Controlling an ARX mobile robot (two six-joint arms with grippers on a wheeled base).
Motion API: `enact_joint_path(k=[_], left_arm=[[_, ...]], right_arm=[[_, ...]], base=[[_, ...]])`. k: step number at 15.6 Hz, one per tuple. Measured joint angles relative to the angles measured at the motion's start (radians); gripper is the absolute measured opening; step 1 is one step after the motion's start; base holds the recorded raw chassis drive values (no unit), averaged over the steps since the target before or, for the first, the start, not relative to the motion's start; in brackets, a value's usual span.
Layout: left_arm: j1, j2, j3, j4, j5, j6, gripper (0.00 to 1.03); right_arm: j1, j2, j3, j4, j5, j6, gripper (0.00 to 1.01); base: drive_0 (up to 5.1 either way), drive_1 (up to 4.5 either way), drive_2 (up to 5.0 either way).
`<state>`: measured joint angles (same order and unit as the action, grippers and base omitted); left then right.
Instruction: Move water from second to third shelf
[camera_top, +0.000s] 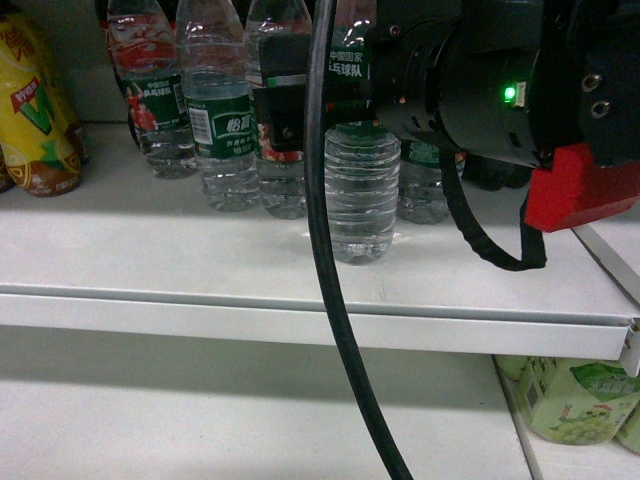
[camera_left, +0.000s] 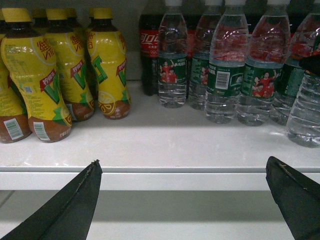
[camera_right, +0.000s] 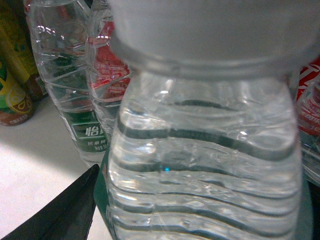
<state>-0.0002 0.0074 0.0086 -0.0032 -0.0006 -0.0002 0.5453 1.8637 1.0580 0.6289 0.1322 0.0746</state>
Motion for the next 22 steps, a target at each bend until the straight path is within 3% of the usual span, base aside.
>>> enact_joint_path(k=[7, 9, 11, 12, 17, 22], left_arm=[[0.0, 0.0, 0.0, 0.0, 0.0, 0.0, 0.98], [0.0, 0.0, 0.0, 0.0, 0.0, 0.0, 0.98], [0.0, 0.0, 0.0, 0.0, 0.0, 0.0, 0.98], [0.0, 0.0, 0.0, 0.0, 0.0, 0.0, 0.98], [0.0, 0.0, 0.0, 0.0, 0.0, 0.0, 0.98], [0.0, 0.0, 0.0, 0.0, 0.0, 0.0, 0.98]], right_arm=[[0.011, 0.037, 0.027, 0.011, 0.056, 0.001, 0.97], [0.013, 0.042, 0.027, 0.023, 0.063, 0.004, 0.63], [0.02, 0.042, 0.027, 0.03, 0.066, 0.003, 0.47], [0.025, 0.042, 0.022, 0.039, 0.073, 0.003, 0.44], [0.062, -0.052, -0.095, 0.051, 0.073, 0.003, 0.44], [0.06, -0.326, -0.359, 0.019, 0.051, 0.011, 0.43]], base=[[0.0, 0.0, 0.0], [0.0, 0.0, 0.0], [0.0, 0.0, 0.0], [0.0, 0.0, 0.0], [0.0, 0.0, 0.0], [0.0, 0.0, 0.0]])
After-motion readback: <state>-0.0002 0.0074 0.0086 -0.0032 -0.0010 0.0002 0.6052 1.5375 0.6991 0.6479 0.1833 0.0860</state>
